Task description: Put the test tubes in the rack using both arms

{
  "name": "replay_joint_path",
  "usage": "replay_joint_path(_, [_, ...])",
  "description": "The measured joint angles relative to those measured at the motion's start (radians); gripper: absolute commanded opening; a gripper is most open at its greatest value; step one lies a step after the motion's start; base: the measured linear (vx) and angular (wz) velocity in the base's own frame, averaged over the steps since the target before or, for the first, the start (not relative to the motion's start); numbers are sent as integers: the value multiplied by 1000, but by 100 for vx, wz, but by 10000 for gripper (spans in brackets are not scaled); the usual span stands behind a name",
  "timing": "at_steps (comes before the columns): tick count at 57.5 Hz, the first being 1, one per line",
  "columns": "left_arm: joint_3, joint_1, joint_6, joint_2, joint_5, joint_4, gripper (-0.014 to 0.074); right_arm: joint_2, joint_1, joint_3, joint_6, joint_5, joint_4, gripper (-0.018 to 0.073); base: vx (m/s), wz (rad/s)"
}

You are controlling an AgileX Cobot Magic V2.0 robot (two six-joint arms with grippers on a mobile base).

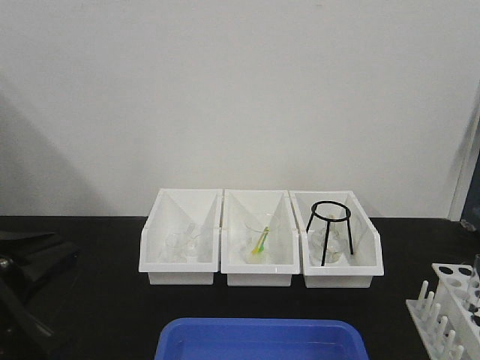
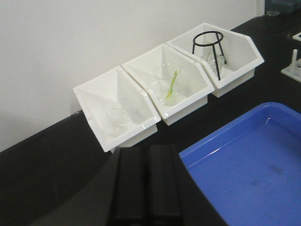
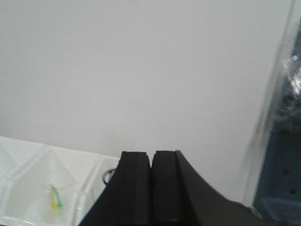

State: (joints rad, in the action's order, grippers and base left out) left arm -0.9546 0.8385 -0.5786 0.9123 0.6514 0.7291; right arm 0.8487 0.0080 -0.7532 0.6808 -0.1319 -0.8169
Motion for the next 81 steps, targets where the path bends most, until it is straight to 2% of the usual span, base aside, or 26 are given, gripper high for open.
replay_joint_path(11, [12, 0, -21, -80, 65, 31, -22, -97, 190, 0, 183, 35, -149, -8, 0, 0])
replay_joint_path(16, [57, 0, -21, -138, 103, 33, -22, -103, 258, 0, 209, 50, -176, -8, 0, 0])
replay_joint_path(23, [123, 0, -21, -227, 135, 32, -22, -103, 308, 0, 219, 67, -194, -7, 0, 0])
replay_joint_path(42, [142, 0, -21, -368, 214, 3, -20, -103, 317, 0, 224, 74, -199, -7, 0, 0])
replay_joint_path(58, [142, 0, -21, -372, 268, 2, -20, -103, 317, 0, 224, 75, -199, -7, 0, 0])
replay_joint_path(81, [142, 0, -21, -379, 278, 0, -20, -103, 317, 0, 224, 75, -199, -7, 0, 0])
